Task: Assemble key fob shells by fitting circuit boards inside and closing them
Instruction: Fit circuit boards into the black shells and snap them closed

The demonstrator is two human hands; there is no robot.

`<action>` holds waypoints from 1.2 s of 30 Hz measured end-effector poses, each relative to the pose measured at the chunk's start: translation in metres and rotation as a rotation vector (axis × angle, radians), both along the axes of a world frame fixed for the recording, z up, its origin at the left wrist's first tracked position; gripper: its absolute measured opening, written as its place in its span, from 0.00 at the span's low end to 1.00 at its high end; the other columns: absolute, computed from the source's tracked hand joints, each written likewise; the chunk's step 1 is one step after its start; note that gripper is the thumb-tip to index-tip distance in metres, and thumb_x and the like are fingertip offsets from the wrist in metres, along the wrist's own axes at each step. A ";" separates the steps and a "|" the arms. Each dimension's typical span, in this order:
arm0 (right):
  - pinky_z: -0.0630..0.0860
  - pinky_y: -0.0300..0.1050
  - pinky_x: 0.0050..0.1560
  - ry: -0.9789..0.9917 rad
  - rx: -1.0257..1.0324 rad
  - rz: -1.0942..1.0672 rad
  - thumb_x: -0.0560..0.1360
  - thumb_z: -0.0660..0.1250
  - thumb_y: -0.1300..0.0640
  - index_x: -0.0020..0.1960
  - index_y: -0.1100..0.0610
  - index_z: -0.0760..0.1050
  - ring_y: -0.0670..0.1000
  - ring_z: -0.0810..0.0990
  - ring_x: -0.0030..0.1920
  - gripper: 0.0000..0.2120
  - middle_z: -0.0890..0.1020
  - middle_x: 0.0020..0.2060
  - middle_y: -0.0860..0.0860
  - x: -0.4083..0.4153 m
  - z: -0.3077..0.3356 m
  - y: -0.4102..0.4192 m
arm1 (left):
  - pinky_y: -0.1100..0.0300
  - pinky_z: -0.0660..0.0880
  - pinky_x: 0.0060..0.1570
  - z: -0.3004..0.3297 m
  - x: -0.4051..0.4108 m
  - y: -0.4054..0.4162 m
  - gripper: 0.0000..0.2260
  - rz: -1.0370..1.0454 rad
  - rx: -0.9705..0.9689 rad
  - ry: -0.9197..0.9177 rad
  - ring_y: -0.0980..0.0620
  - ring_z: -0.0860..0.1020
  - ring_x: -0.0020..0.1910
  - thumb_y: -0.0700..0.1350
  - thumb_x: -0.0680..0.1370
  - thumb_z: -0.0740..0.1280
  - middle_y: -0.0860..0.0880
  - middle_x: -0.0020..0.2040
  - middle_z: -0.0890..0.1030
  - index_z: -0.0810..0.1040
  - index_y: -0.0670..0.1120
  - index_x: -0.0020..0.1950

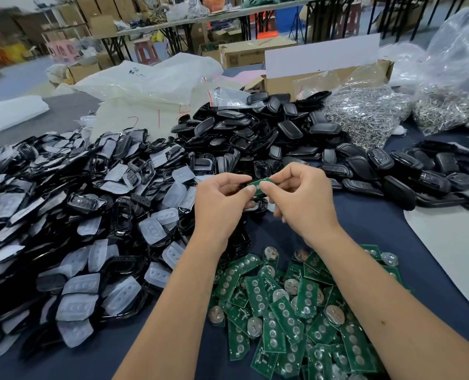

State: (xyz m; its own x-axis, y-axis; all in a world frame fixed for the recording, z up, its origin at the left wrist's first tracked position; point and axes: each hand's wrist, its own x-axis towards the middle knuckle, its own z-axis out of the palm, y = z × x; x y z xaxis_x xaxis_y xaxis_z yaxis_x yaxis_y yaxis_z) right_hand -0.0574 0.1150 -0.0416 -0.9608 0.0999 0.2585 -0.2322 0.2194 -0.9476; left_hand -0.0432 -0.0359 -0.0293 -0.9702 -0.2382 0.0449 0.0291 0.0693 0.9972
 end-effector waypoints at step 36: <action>0.79 0.43 0.32 -0.004 -0.027 0.215 0.77 0.75 0.57 0.46 0.59 0.83 0.48 0.83 0.32 0.05 0.86 0.38 0.53 -0.024 0.046 -0.123 | 0.41 0.81 0.48 0.028 -0.005 -0.062 0.11 0.659 0.127 0.154 0.38 0.82 0.40 0.45 0.80 0.70 0.42 0.39 0.83 0.76 0.46 0.38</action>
State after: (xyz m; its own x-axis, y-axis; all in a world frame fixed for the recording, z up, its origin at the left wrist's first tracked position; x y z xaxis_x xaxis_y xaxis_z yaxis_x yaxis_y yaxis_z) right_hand -0.0810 -0.0079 0.0041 -0.9617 -0.1004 0.2551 -0.2675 0.1397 -0.9534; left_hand -0.0477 -0.0982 -0.0017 -0.6056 -0.7890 0.1033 0.1629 0.0042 0.9866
